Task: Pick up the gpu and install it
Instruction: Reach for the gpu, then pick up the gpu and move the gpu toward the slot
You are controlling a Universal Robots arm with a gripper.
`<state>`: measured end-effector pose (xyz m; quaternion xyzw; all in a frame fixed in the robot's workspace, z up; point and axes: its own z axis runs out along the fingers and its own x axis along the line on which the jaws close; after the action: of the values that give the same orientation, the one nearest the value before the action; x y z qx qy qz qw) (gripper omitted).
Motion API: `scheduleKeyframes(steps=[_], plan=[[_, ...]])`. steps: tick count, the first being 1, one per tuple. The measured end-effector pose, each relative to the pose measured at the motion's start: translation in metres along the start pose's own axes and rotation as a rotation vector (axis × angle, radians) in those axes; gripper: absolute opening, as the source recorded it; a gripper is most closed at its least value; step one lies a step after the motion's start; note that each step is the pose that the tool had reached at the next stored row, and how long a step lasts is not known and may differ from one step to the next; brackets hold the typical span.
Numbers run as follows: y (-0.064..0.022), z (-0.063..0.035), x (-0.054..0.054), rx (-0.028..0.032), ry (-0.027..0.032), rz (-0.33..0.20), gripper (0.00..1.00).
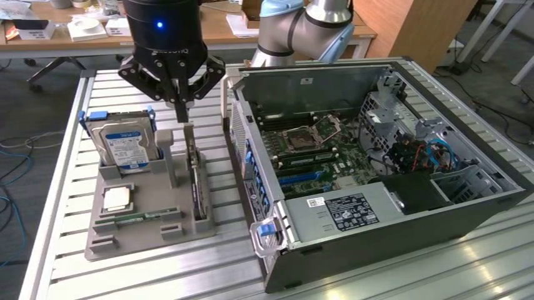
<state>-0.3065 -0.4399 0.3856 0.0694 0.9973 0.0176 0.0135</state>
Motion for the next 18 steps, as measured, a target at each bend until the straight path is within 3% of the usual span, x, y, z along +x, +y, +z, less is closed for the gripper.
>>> scheduleKeyframes(steps=[18], plan=[[-0.0006,-0.0001,0.0035,0.0,0.0,0.0,0.1]])
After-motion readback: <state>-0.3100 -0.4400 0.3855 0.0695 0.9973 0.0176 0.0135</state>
